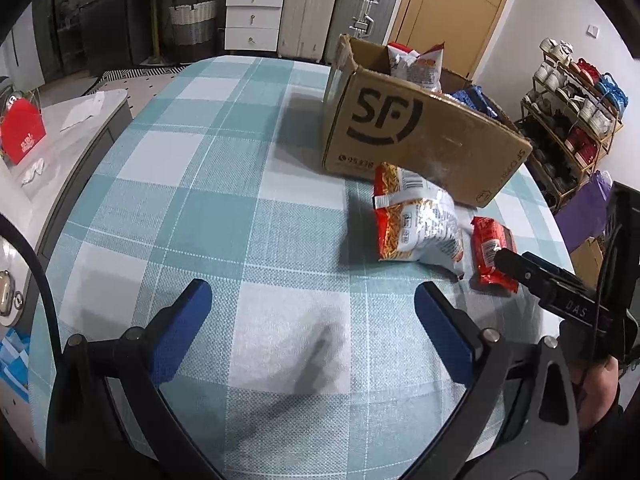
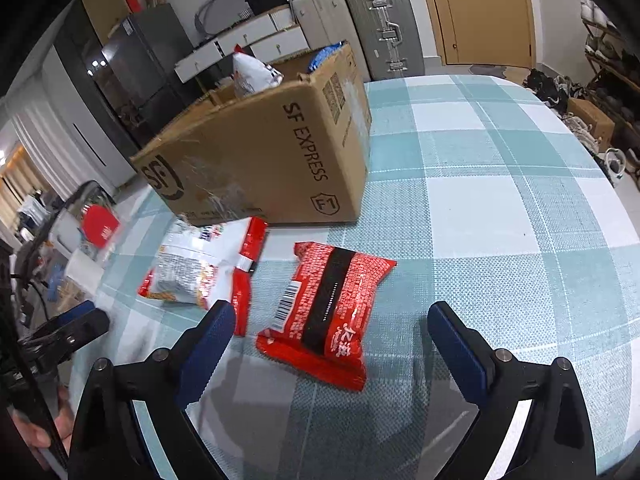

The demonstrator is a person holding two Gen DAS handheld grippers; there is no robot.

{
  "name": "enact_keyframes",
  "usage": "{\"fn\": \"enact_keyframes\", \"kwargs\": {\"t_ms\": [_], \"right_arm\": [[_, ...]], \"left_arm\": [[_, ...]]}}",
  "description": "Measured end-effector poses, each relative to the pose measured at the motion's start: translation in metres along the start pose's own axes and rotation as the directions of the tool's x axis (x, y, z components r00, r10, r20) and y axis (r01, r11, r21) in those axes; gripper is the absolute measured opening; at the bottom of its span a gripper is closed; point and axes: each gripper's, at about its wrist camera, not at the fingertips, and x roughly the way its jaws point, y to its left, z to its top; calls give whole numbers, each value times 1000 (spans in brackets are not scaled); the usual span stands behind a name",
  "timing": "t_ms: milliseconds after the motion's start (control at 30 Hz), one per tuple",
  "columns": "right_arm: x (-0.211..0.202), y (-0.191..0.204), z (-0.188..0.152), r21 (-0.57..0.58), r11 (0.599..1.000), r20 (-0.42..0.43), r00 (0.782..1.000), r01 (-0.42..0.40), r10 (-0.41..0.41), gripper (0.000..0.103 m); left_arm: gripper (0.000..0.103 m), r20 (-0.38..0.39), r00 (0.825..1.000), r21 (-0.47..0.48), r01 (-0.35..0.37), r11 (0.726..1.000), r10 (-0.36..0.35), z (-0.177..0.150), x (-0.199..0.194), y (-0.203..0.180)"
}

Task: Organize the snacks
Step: 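Grasp the red wafer pack with the right gripper while the left grasps the noodle bag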

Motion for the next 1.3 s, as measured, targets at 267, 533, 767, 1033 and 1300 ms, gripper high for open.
{"fn": "enact_keyframes", "kwargs": {"t_ms": [267,533,767,1033,1300], "right_arm": [[13,8,3,-19,1000,-16,1000,7,-7,98],[21,22,5,-123,984,-12,991,130,-132,71],[19,28,0,-204,970,0,991,131,-134,48],[-2,6,-10,-106,994,29,1000,-3,6,48],[-16,-3,-21,-87,996,66,997,-34,40,48]], "left_arm": [[101,-15,1000,-10,-3,1000,3,-4,5,2],[101,-20,1000,4,-2,1000,2,-12,6,0],[101,-30,999,19,16,1000,-16,-15,7,-4],[101,-34,999,33,42,999,-41,-17,8,-9],[101,-65,994,30,88,996,-86,-6,20,-20]]}}
